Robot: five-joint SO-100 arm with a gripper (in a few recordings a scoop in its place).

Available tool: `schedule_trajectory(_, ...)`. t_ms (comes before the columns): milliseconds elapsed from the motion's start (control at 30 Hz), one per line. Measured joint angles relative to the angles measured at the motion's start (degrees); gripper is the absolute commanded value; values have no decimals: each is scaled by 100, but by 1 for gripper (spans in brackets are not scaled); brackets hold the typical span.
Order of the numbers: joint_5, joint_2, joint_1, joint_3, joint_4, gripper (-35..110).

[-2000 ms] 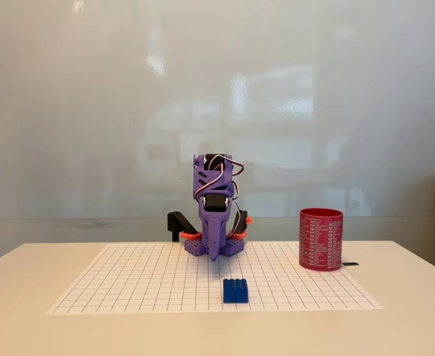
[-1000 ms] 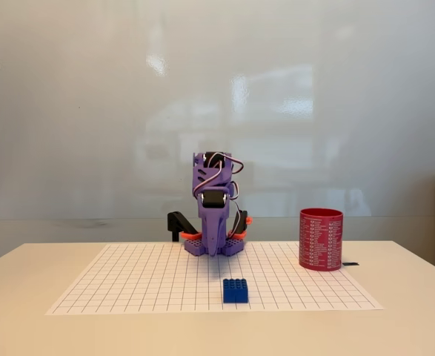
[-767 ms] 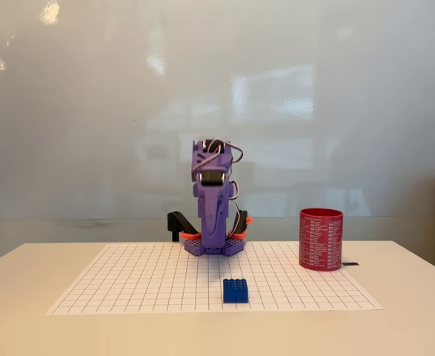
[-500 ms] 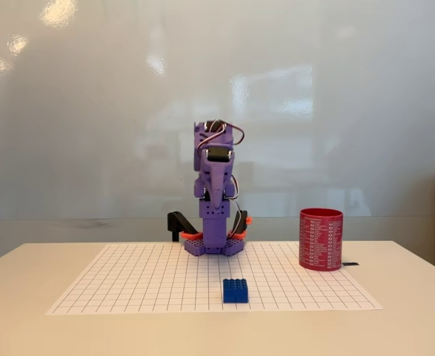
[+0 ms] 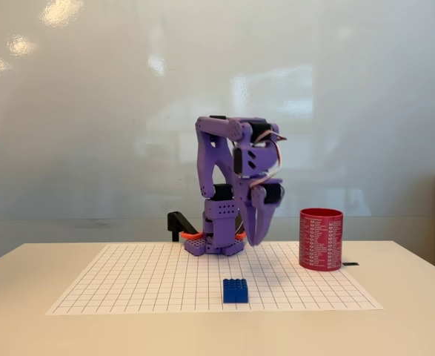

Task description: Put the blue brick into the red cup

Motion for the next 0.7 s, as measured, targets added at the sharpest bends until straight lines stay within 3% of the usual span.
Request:
schedule_trajectory(300, 1521, -149, 642, 466, -1477, -1)
schedule_trajectory(700, 2479, 9, 958, 1345, -1828, -1)
